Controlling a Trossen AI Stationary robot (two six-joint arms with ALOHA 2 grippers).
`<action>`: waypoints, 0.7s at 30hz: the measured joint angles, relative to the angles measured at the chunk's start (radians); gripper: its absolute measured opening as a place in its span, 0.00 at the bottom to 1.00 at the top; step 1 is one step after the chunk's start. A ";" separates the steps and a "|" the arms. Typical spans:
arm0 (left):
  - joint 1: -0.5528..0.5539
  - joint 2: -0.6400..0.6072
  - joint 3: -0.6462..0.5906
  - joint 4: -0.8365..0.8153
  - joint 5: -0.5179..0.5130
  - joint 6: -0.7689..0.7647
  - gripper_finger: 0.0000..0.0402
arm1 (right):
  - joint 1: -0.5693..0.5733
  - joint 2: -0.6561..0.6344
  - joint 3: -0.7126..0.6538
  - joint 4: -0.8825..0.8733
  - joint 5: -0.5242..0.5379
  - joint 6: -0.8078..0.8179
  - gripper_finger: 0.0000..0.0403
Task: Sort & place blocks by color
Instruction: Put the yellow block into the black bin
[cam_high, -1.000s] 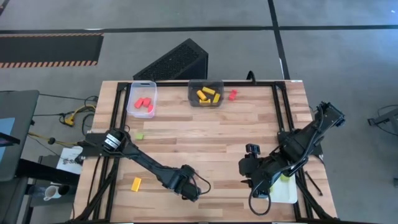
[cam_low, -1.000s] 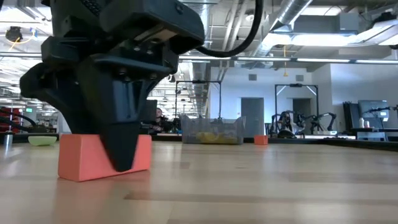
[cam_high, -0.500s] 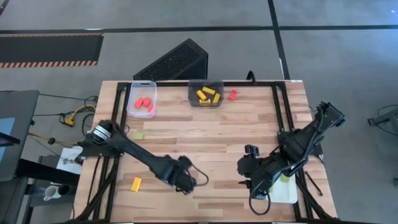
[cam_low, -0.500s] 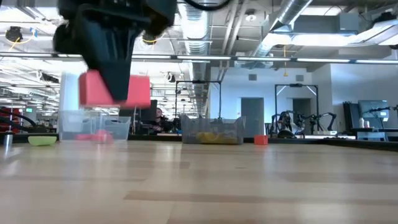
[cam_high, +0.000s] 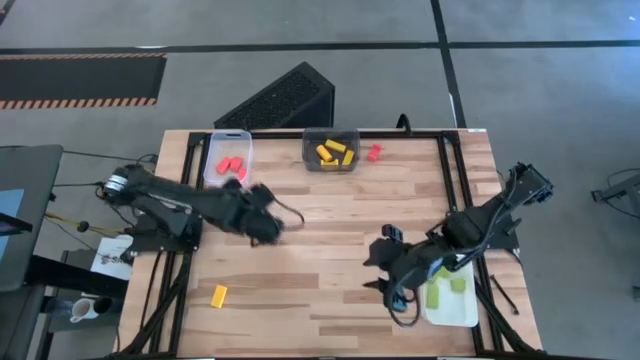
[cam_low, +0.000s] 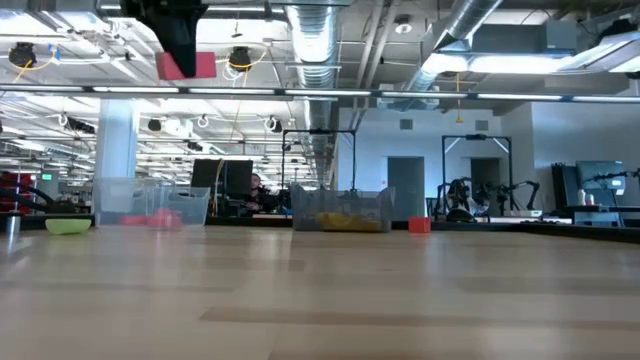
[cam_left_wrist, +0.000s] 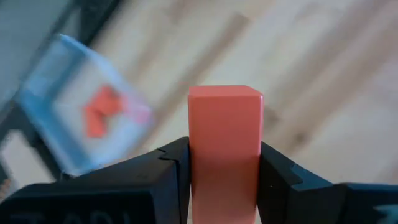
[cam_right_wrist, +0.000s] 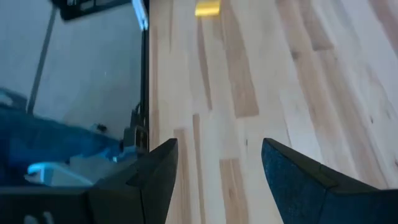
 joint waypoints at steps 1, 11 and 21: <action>0.025 -0.033 -0.020 -0.005 -0.019 0.024 0.23 | -0.013 0.000 0.000 0.015 0.000 0.000 0.63; 0.397 -0.395 -0.347 0.141 0.013 0.371 0.23 | -0.142 0.000 0.000 0.093 0.000 0.044 0.63; 0.856 -0.476 -0.555 0.469 0.230 0.720 0.23 | -0.213 0.000 0.000 0.084 0.016 0.081 0.63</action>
